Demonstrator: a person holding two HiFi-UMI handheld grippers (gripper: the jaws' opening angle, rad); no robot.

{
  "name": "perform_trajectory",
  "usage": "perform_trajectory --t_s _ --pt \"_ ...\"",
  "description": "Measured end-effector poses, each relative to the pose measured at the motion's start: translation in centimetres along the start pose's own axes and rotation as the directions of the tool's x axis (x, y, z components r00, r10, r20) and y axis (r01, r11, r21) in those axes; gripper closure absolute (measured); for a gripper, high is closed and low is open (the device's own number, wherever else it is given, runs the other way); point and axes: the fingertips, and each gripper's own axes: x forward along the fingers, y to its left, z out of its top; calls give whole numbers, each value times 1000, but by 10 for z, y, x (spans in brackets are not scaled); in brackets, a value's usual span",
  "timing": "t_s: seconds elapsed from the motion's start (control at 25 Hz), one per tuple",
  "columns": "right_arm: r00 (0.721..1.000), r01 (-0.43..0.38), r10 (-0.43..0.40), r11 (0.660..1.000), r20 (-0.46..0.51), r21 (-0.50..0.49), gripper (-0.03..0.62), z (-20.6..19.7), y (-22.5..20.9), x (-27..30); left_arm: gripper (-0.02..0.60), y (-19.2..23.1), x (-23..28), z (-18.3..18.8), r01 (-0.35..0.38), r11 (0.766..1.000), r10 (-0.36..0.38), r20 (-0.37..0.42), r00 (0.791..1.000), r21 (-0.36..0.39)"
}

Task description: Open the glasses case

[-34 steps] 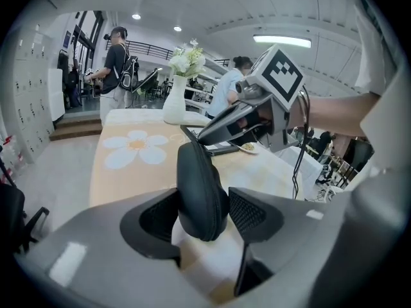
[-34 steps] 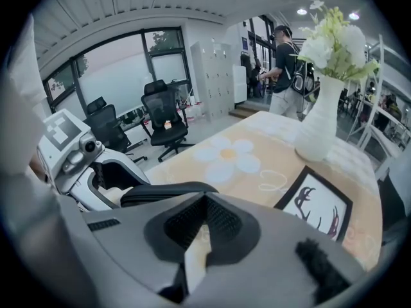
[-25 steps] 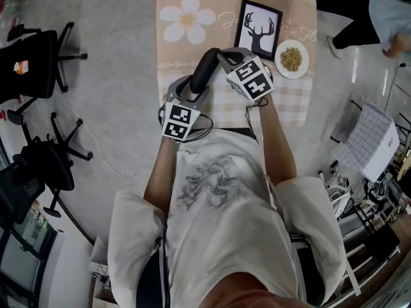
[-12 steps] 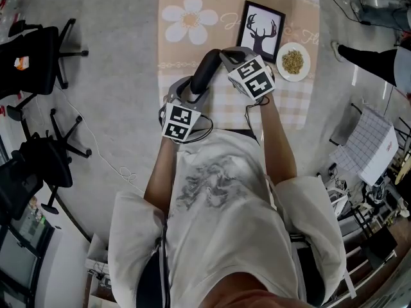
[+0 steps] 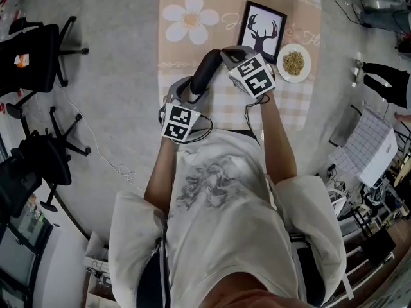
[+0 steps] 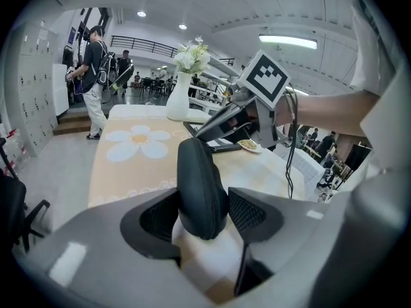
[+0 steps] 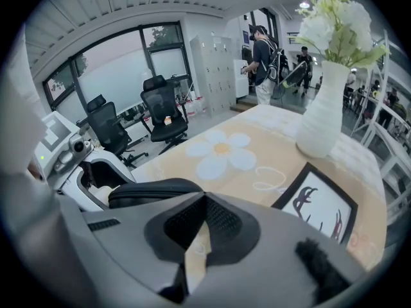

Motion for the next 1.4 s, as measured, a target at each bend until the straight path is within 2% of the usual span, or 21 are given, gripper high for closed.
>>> perform_trajectory --t_s 0.6,0.76,0.92,1.08,1.12,1.2,1.4 --pt "1000 -8 8 1000 -12 11 579 -4 -5 9 327 0 0 0 1 1000 -1 7 1000 -23" --pt "1000 23 -23 1000 7 18 577 -4 -5 7 327 -1 1 -1 -2 999 2 6 1000 -32" --pt "996 62 -67 995 61 81 577 0 -4 -4 324 -2 2 1 -6 998 7 17 1000 -58" --pt "994 54 -68 988 90 147 576 -4 9 -16 322 -4 2 0 -19 997 21 22 1000 -76" --pt "994 52 -66 986 87 157 570 -8 13 -17 322 -4 2 0 -23 997 25 23 999 -78" --pt "995 46 -60 984 79 172 516 -13 22 -18 321 -5 2 0 -31 997 33 23 999 -76" --pt "993 28 -50 980 111 197 494 -8 42 -22 318 -6 3 2 -52 997 54 21 998 -63"
